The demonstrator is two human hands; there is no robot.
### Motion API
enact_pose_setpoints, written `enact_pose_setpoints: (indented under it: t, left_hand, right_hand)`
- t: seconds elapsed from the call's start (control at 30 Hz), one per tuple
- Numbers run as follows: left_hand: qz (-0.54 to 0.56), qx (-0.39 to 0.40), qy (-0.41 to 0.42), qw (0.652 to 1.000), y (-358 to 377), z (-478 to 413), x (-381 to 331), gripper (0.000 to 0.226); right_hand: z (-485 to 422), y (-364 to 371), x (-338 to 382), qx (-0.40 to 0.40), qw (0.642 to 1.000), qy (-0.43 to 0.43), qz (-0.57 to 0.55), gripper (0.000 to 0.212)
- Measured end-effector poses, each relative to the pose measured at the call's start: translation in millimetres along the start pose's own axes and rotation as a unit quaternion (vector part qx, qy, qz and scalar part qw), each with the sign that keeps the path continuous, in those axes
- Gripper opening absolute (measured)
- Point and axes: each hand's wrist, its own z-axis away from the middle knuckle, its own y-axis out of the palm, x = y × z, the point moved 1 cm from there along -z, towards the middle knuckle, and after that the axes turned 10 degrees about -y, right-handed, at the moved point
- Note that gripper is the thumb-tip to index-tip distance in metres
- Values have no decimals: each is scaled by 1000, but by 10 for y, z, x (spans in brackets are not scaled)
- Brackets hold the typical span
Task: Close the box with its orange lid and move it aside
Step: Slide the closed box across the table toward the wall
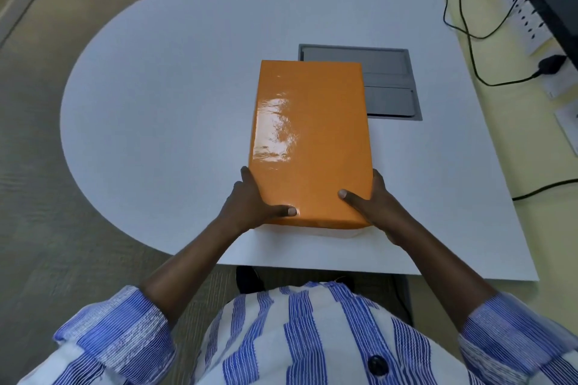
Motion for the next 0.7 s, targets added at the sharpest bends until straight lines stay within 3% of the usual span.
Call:
enact_pose_setpoints:
  t: [0.2, 0.4, 0.6, 0.7]
  left_hand:
    - [-78, -44, -18, 996, 127, -26, 49, 138]
    - [-74, -12, -29, 997, 16, -192, 40, 142]
    - [25, -49, 11, 998, -324, -600, -360, 101]
    - [82, -83, 29, 993, -501, -905, -626, 91]
  right_hand:
    - [58, 99, -144, 4, 1000, 18, -23, 104]
    - [-53, 59, -66, -27, 999, 29, -19, 97]
    - [-555, -179, 193, -103, 994, 27, -17, 101]
    - [-941, -314, 341, -128, 991, 18, -33, 98]
